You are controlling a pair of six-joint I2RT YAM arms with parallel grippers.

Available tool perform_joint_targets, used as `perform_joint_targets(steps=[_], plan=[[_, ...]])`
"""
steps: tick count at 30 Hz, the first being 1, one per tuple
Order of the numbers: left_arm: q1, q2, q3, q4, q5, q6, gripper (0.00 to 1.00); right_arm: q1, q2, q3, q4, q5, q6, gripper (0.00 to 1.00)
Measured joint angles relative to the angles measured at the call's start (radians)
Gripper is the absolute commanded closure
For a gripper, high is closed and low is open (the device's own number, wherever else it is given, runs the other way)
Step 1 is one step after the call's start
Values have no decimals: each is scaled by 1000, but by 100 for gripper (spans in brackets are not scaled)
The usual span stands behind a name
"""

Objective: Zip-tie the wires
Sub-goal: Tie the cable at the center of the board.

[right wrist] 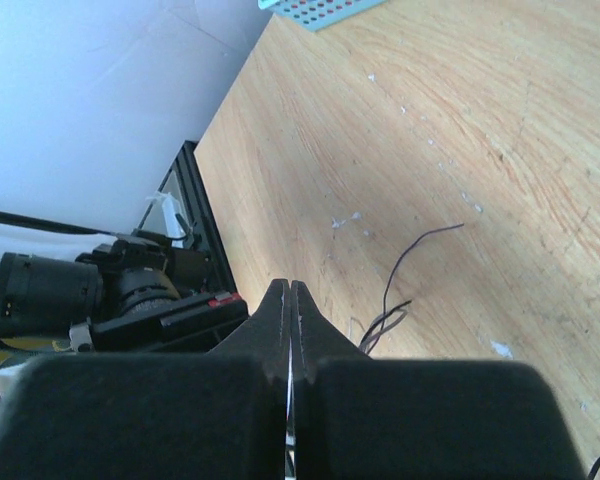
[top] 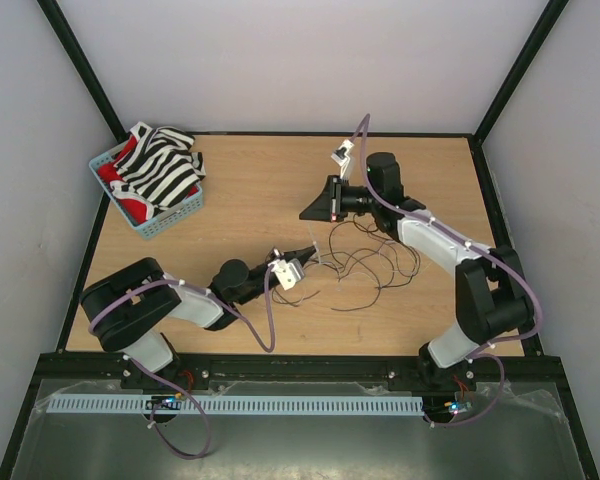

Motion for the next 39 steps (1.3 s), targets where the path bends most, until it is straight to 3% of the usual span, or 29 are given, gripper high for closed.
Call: perform_joint_targets(steps=[19, 22, 24, 28, 29, 31, 33, 36, 39], plan=[[-1, 19, -12, 8, 16, -12, 100, -15, 132, 189, 29, 3, 36, 100], [0, 21, -13, 2, 23, -26, 100, -28, 130, 194, 45, -2, 38, 88], [3, 21, -13, 1, 26, -40, 100, -35, 123, 190, 43, -4, 35, 100], [7, 21, -14, 1, 26, -52, 100, -44, 50, 143, 10, -3, 1, 100], [9, 20, -15, 0, 26, -56, 95, -46, 28, 133, 2, -3, -6, 100], [12, 12, -21, -5, 25, -62, 72, -47, -16, 108, -1, -4, -18, 100], [16, -6, -27, -12, 17, -67, 57, -47, -52, 83, -2, -6, -26, 100], [25, -38, -28, -12, 2, -82, 46, -47, -77, 55, -2, -8, -33, 100], [50, -53, -26, -12, -6, -106, 43, -47, -78, 30, -2, -14, -32, 100]])
